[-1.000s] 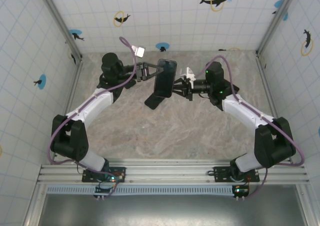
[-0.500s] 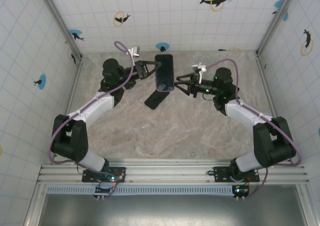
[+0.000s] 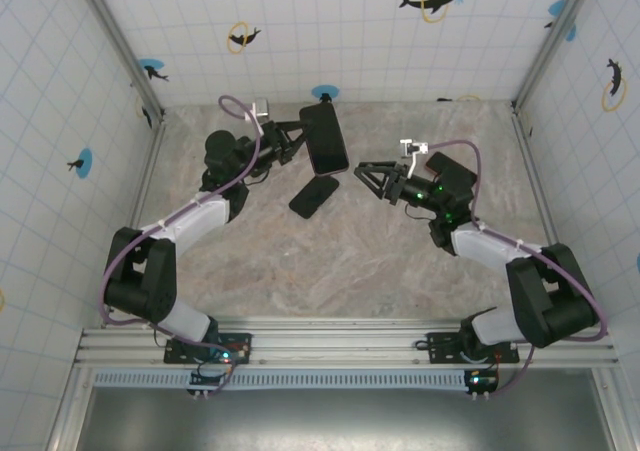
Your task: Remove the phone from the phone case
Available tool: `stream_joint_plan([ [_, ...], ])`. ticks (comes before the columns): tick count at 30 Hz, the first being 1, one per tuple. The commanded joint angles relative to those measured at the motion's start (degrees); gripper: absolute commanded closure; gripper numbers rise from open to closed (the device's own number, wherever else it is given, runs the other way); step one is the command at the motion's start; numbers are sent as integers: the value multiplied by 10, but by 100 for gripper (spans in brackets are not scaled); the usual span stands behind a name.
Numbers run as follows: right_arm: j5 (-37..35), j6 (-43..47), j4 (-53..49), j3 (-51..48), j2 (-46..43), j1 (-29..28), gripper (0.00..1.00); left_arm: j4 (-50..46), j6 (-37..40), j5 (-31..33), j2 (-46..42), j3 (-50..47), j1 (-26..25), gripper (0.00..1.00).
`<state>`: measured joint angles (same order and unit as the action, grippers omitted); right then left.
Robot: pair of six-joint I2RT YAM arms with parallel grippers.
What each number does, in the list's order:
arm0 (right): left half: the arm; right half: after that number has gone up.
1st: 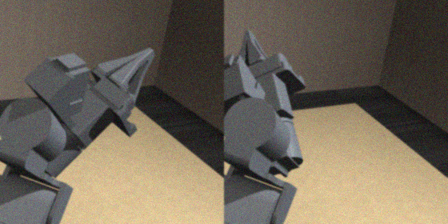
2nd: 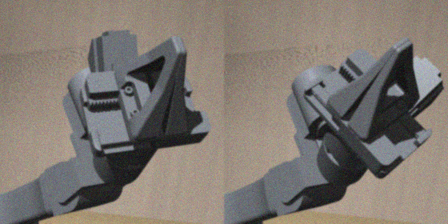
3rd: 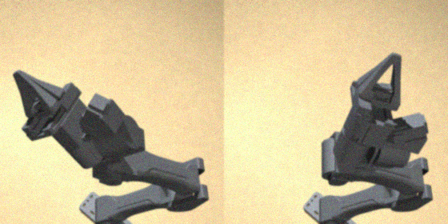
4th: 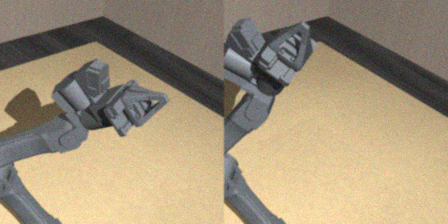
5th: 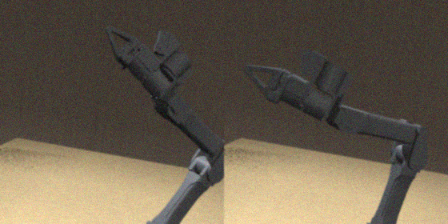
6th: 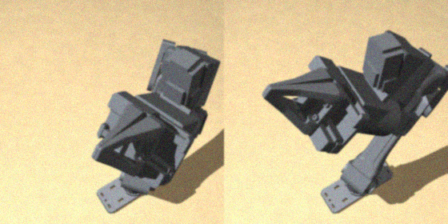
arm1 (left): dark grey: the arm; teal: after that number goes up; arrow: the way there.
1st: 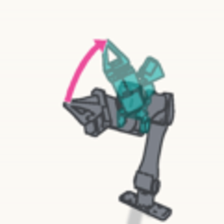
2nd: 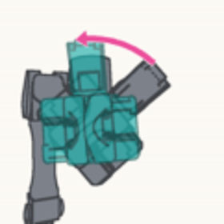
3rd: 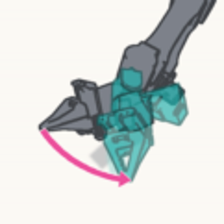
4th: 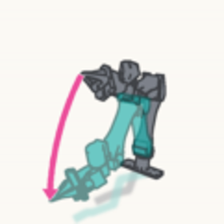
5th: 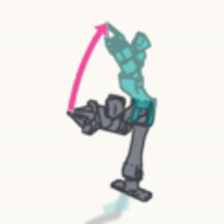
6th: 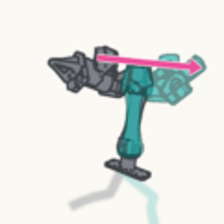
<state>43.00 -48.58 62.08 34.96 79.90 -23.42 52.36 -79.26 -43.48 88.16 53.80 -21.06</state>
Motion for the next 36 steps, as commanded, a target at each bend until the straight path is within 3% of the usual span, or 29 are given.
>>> stream_joint_plan([
  [1,-18,-22,41,13,-1,-4,51,67,-26,12,-7,2,-2,100],
  [21,-13,-64,109,34,41,-22,55,79,-42,16,-3,-7,-8,100],
  [36,-20,-70,91,56,78,-34,60,117,-79,24,6,-4,-28,100],
])
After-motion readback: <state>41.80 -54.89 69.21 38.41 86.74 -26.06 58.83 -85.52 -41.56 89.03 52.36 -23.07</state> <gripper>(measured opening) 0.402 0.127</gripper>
